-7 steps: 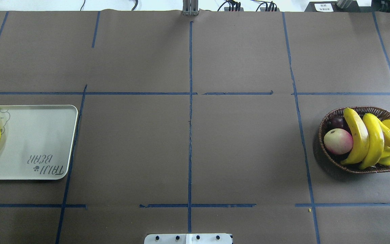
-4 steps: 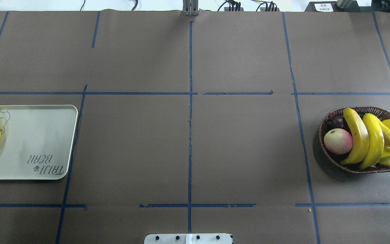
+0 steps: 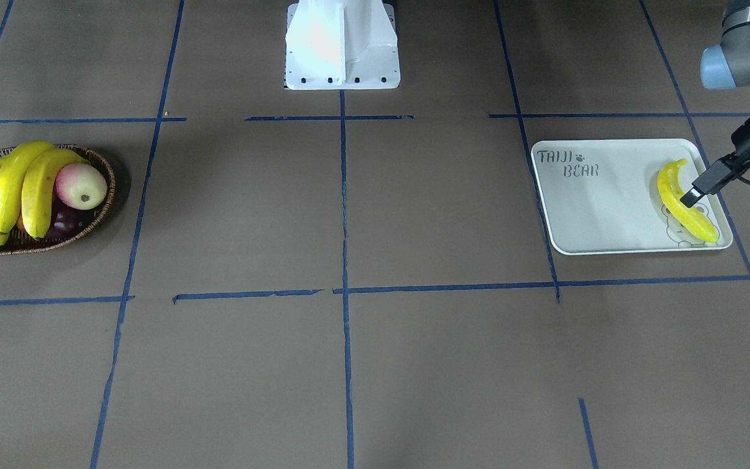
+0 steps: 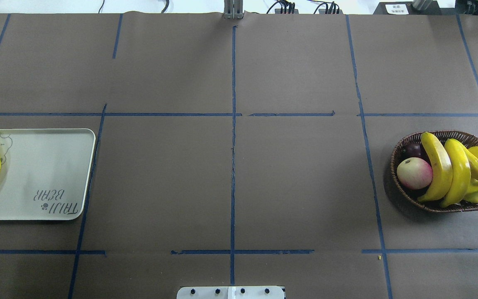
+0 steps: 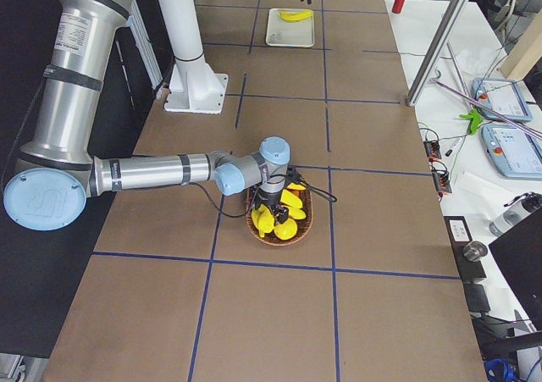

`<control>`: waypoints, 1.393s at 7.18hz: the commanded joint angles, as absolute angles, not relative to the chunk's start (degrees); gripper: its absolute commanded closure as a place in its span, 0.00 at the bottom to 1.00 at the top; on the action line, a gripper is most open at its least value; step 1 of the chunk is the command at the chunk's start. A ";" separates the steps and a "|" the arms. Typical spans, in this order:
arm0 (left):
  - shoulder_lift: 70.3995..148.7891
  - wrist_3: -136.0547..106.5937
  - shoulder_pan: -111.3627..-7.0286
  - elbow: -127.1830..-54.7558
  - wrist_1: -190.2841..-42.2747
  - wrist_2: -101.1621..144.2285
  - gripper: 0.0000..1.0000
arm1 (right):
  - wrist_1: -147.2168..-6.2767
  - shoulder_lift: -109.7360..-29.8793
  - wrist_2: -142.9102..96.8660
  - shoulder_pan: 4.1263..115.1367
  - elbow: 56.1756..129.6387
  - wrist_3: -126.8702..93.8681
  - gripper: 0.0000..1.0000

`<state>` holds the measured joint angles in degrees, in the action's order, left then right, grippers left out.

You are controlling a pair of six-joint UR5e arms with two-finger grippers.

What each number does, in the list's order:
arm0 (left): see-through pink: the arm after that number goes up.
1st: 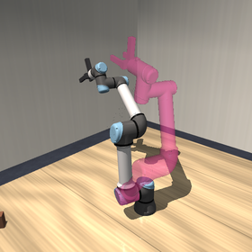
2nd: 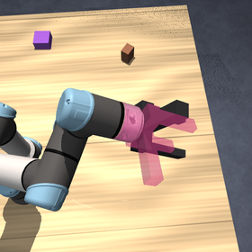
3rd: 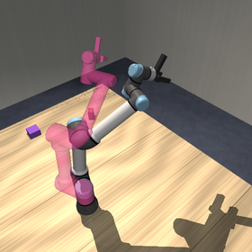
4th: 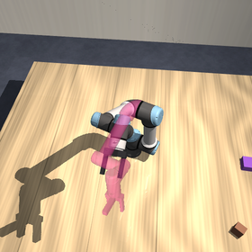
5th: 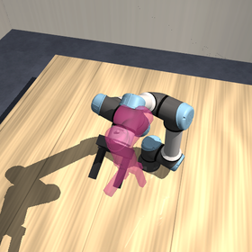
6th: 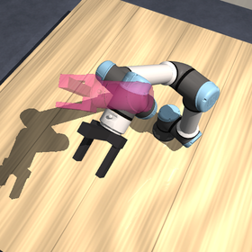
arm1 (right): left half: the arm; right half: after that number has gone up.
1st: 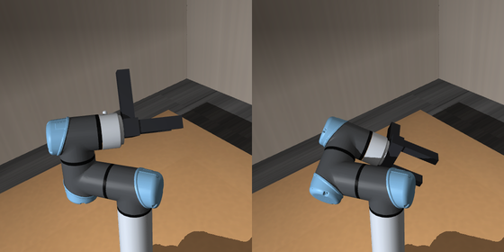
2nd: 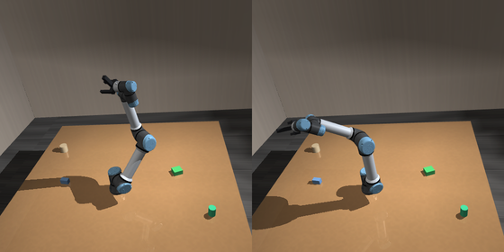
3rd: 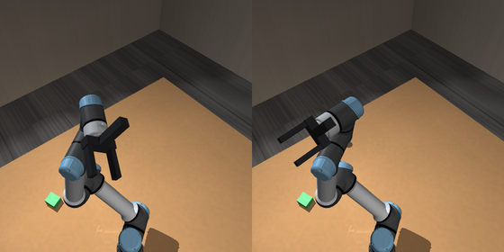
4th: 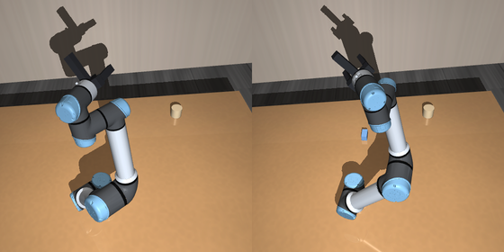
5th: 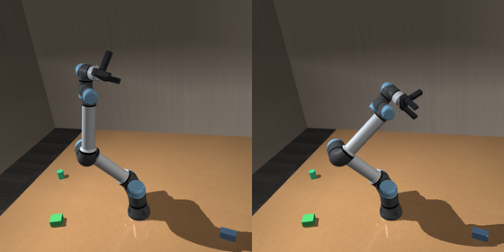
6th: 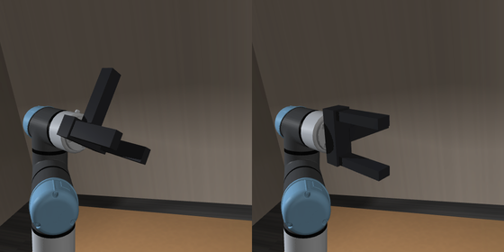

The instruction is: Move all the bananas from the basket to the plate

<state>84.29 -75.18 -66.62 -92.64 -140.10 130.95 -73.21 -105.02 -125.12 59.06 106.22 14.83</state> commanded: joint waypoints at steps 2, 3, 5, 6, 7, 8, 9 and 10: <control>84.29 -75.23 -66.62 -92.64 -140.18 130.96 0.00 | -73.21 -105.03 -125.24 58.80 105.47 15.21 0.38; 84.29 -75.23 -66.62 -92.64 -140.19 130.96 0.00 | -73.21 -105.03 -125.24 58.80 105.56 15.55 0.57; 84.29 -75.23 -66.62 -92.64 -140.19 130.96 0.00 | -73.13 -105.12 -125.33 58.97 105.91 16.26 0.79; 84.29 -75.23 -66.62 -92.64 -140.10 130.96 0.00 | -73.21 -105.12 -125.33 59.50 106.00 16.26 0.84; 84.29 -75.23 -66.62 -92.64 -140.18 130.96 0.00 | -73.21 -105.20 -124.90 60.81 105.65 16.26 0.85; 84.29 -75.23 -66.62 -92.64 -140.19 130.96 0.00 | -73.91 -105.03 -125.15 65.00 106.25 16.26 0.91; 84.29 -75.15 -66.62 -92.64 -140.27 130.96 0.00 | -74.09 -104.86 -125.50 68.61 106.35 16.26 0.95; 84.29 -75.23 -66.62 -92.72 -140.36 130.96 0.00 | -74.96 -104.07 -125.51 70.03 107.57 15.74 0.96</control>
<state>84.29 -75.20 -66.62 -92.65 -140.27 130.96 -74.16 -104.73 -125.37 67.19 106.56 16.13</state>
